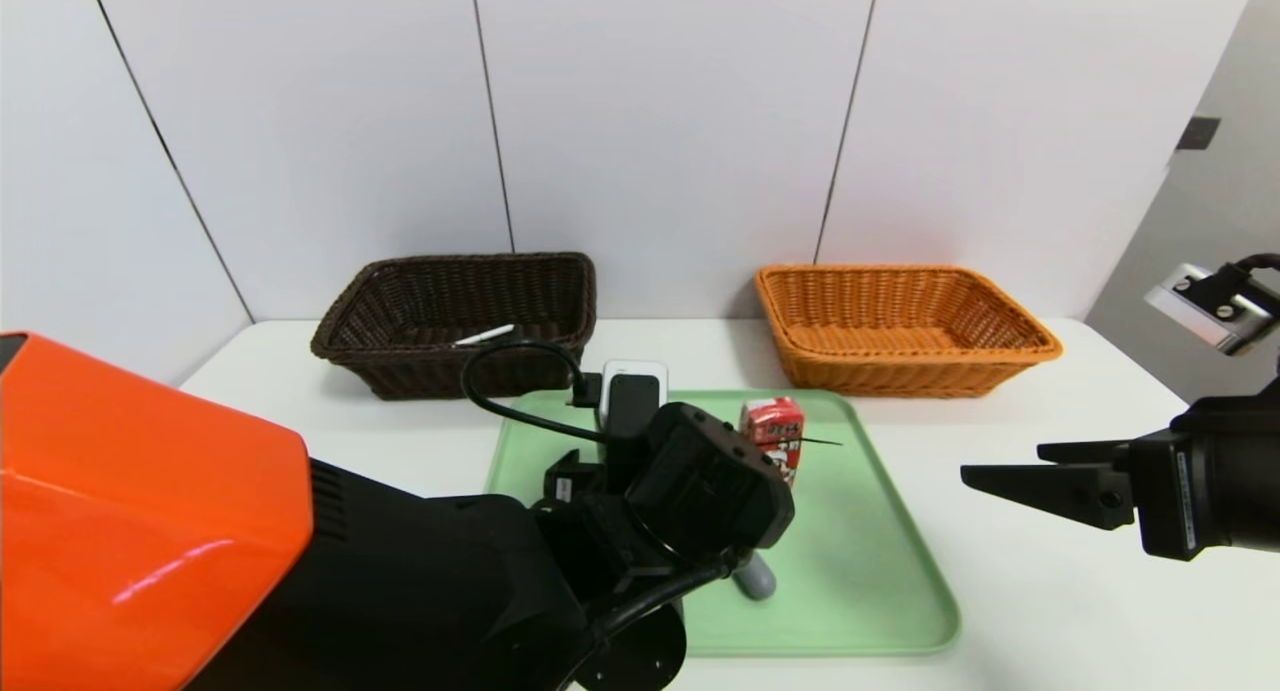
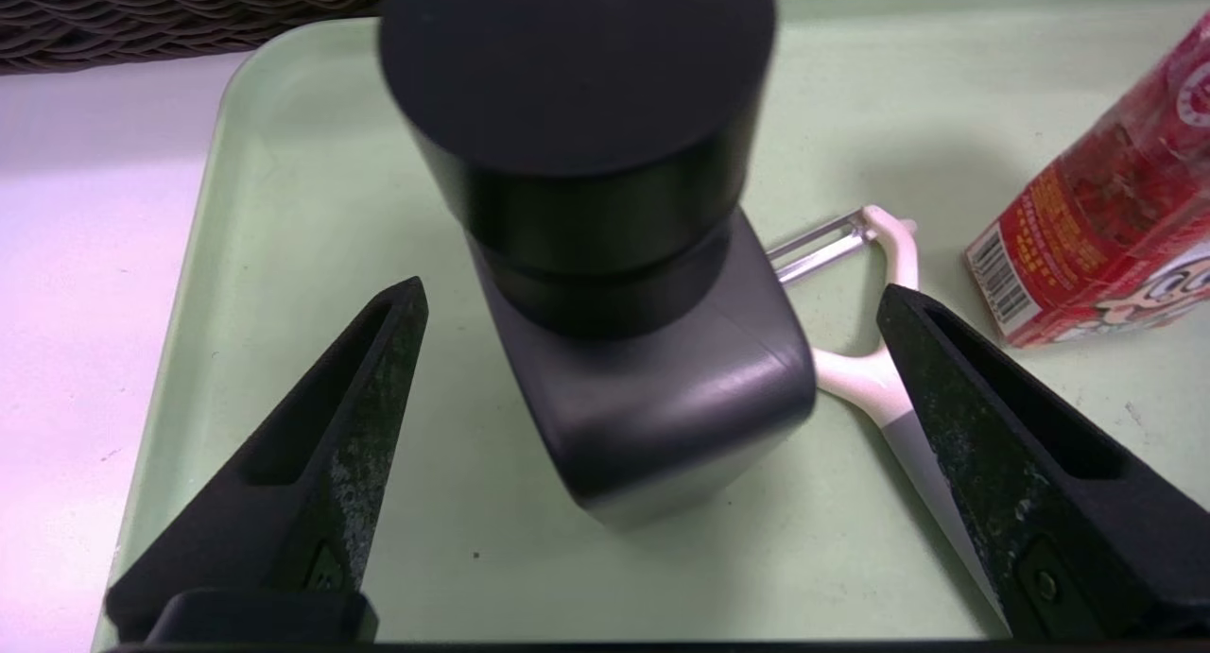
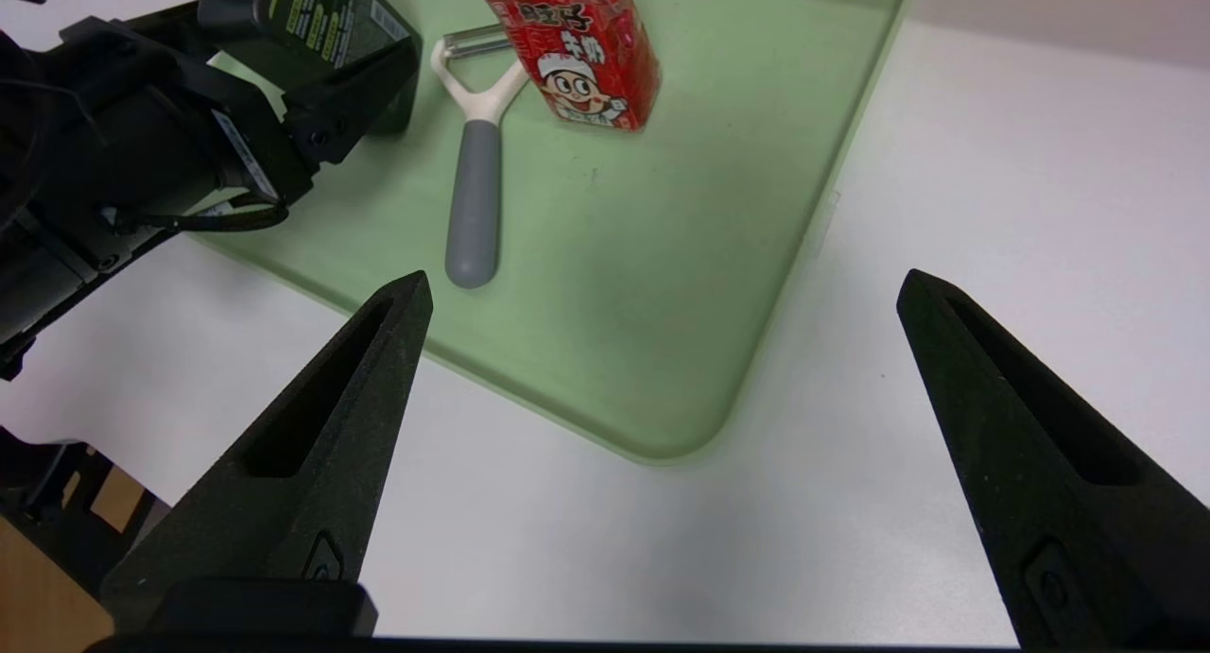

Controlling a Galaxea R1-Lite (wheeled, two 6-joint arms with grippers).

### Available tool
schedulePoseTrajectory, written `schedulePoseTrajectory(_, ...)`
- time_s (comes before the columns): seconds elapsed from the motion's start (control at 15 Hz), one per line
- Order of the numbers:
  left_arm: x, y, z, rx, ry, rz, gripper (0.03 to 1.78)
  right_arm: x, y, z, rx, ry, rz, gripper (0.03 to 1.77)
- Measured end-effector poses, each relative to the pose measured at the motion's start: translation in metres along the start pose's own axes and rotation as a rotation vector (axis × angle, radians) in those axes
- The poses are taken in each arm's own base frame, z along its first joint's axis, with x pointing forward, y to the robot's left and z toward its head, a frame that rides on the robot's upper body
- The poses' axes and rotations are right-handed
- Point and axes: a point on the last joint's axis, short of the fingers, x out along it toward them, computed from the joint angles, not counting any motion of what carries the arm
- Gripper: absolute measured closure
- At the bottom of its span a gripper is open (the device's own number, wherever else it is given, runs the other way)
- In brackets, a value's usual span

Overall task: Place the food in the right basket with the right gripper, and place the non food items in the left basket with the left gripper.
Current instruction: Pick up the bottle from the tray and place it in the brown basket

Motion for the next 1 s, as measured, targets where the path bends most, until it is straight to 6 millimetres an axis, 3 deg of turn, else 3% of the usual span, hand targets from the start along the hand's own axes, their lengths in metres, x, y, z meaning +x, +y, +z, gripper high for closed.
schedulePoseTrajectory(1.0,0.0041,-0.0041,-0.0005,-0.034,-0.078,0.047,0.12,0.0009,0.0005,-0.0004,-0.004,0.004,0.004,0.10)
